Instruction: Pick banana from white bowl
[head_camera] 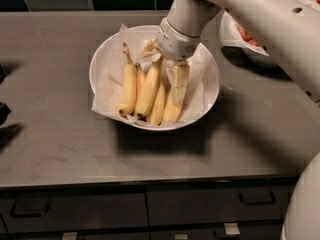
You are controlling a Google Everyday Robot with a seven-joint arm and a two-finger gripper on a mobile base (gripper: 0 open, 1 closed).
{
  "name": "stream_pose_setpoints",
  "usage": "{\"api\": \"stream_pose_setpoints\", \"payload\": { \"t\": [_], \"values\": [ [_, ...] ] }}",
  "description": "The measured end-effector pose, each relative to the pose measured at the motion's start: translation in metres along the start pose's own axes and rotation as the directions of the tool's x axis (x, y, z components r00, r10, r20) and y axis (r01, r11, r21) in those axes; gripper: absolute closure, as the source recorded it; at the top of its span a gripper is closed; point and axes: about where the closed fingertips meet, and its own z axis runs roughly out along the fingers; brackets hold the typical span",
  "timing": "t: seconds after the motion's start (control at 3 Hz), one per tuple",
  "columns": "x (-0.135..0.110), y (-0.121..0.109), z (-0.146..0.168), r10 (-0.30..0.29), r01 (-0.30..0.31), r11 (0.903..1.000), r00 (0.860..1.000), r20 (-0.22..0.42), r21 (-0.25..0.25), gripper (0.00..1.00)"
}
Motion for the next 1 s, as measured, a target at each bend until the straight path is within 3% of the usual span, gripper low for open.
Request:
{"api": "stream_pose_setpoints", "payload": {
  "t": [0.67,1.0],
  "values": [
    [-0.004,-0.002,0.001,0.011,-0.011,0.9999,1.000,0.010,0.002,0.57],
    [-0.012,-0.007,-0.008,0.013,-0.012,0.9996,0.999,-0.031,0.025,0.80]
  ]
}}
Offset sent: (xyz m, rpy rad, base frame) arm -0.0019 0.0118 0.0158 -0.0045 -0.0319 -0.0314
